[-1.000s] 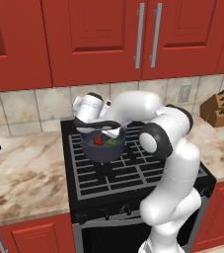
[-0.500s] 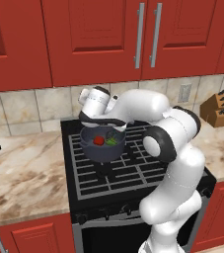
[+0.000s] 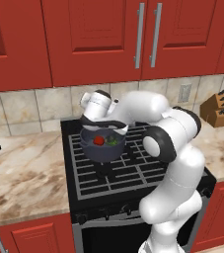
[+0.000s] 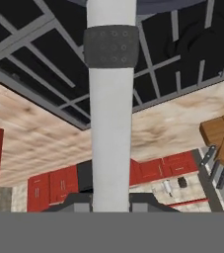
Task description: Put the bell pepper and avocado in the pot. Retrieve the spatula and lightly stir the vegetables in the pot.
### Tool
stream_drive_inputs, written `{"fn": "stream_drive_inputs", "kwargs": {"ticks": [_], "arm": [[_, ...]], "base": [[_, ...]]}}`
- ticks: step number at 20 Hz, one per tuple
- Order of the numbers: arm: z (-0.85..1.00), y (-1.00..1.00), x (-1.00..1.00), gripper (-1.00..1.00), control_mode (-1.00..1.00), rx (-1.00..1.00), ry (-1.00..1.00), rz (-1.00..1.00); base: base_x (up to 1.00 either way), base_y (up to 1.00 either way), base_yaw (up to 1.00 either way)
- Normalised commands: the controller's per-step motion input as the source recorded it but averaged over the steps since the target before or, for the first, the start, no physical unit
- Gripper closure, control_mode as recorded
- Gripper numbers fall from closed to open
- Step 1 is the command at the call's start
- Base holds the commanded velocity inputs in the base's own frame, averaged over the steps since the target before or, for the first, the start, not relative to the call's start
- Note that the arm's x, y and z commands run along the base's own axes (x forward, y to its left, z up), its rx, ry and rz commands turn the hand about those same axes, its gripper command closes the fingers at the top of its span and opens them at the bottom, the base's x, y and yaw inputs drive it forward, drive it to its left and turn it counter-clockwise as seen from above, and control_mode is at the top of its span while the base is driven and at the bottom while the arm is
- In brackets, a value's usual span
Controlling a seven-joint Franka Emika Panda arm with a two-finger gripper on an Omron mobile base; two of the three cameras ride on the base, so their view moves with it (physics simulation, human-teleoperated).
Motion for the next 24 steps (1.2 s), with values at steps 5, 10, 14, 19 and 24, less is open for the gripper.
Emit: {"fn": "stream_drive_inputs", "kwargs": {"ticks": [5,10,14,19,24], "arm": [[-0.06,-0.05,0.22,1.0,-1.0,-0.04,0.0,0.0],[-0.24,-0.01,0.19,1.0,-1.0,-0.04,0.0,0.0],[-0.08,-0.01,0.01,1.0,-1.0,0.0,0.0,0.0],[-0.01,-0.06,0.08,1.0,-1.0,0.0,0.04,0.0],[0.0,-0.03,0.15,1.0,-1.0,0.0,0.05,0.0]], "base": [[0.0,0.0,0.0],[0.0,0.0,0.0],[0.0,0.0,0.0],[0.0,0.0,0.0],[0.0,0.0,0.0]]}}
